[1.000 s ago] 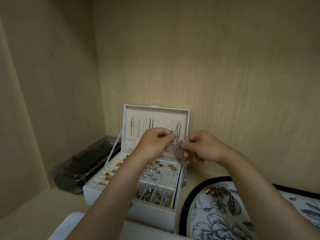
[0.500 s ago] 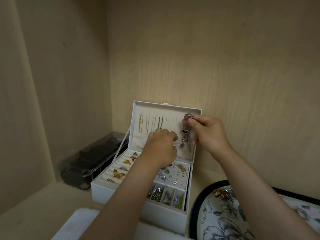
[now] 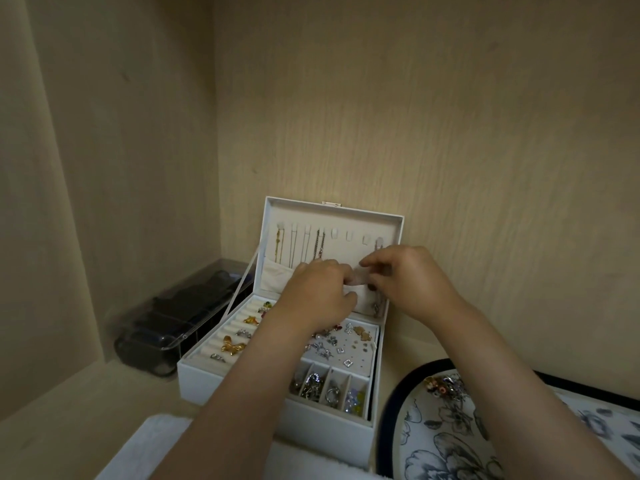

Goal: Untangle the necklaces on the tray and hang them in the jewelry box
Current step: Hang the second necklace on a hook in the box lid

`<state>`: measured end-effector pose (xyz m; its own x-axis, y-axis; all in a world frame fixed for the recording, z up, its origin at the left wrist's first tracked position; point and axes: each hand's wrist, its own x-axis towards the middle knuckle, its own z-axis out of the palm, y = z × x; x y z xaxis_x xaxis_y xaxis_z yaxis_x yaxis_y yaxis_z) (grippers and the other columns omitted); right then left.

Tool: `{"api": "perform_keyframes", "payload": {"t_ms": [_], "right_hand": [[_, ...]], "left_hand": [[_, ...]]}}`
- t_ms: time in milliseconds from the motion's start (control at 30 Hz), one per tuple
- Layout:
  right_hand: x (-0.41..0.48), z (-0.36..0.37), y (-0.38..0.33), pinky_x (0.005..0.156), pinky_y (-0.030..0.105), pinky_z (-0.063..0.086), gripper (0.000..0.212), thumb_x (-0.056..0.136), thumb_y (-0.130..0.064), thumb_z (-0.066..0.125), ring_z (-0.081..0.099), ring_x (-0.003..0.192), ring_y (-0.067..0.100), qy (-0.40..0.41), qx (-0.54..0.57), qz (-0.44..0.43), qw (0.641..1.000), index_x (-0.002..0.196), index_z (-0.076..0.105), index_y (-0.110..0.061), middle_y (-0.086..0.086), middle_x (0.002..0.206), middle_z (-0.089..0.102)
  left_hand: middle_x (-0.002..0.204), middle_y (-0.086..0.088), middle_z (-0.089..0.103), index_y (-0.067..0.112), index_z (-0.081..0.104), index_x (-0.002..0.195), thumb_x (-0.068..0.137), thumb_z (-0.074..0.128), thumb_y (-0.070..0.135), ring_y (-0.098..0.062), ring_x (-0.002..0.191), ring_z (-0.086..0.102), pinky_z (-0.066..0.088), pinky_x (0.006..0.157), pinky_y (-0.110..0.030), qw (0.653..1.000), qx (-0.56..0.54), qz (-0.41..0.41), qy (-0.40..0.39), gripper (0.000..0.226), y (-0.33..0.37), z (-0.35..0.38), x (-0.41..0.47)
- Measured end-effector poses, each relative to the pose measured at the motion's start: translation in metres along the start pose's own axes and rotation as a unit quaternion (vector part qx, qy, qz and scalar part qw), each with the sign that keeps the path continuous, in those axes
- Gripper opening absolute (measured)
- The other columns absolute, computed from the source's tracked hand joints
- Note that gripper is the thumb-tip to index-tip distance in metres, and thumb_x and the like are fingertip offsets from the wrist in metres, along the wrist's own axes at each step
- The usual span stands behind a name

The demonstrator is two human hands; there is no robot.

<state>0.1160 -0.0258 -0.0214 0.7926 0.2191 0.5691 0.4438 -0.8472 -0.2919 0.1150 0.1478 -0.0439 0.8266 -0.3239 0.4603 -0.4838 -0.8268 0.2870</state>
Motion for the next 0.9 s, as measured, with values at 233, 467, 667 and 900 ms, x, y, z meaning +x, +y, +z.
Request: {"api": "perform_keyframes", "payload": {"t_ms": [233, 467, 667, 900], "right_hand": [[-0.011, -0.002, -0.006, 0.060, 0.027, 0.040, 0.042, 0.080, -0.029, 0.073, 0.063, 0.088, 0.017, -0.064, -0.235, -0.073, 0.967, 0.121, 0.067, -0.035, -0.008, 0.106, 0.058], [-0.005, 0.008, 0.007, 0.072, 0.032, 0.052, 0.022, 0.086, -0.018, 0.068, 0.065, 0.092, 0.018, -0.030, -0.178, -0.064, 0.981, 0.103, 0.077, -0.029, -0.006, 0.099, 0.068], [-0.005, 0.016, 0.006, 0.062, 0.026, 0.050, 0.012, 0.083, -0.023, 0.078, 0.068, 0.075, 0.017, 0.172, -0.076, -0.021, 0.982, 0.095, 0.077, -0.022, -0.004, 0.089, 0.073], [-0.007, 0.012, 0.003, 0.058, 0.025, 0.039, 0.015, 0.092, -0.025, 0.066, 0.066, 0.082, 0.017, 0.034, -0.182, -0.088, 0.979, 0.101, 0.078, -0.027, -0.006, 0.096, 0.065]], "left_hand": [[0.112, 0.002, 0.067, 0.025, 0.067, 0.116, 0.090, 0.060, 0.033, -0.021, 0.107, 0.058, 0.044, 0.098, -0.039, 1.000, -0.007, -0.005, 0.001, 0.028, 0.001, -0.002, -0.001], [0.112, 0.003, 0.067, 0.027, 0.068, 0.113, 0.090, 0.059, 0.032, -0.020, 0.109, 0.057, 0.041, 0.100, -0.036, 1.000, -0.008, -0.008, 0.001, 0.025, 0.000, -0.002, -0.002], [0.110, 0.005, 0.067, 0.026, 0.069, 0.111, 0.090, 0.059, 0.032, -0.019, 0.108, 0.057, 0.041, 0.100, -0.037, 1.000, -0.009, 0.001, 0.001, 0.023, 0.001, -0.004, -0.002], [0.111, 0.005, 0.068, 0.026, 0.069, 0.112, 0.091, 0.058, 0.033, -0.018, 0.109, 0.057, 0.042, 0.100, -0.036, 1.000, -0.016, -0.008, -0.004, 0.025, 0.002, -0.005, -0.002]]}}
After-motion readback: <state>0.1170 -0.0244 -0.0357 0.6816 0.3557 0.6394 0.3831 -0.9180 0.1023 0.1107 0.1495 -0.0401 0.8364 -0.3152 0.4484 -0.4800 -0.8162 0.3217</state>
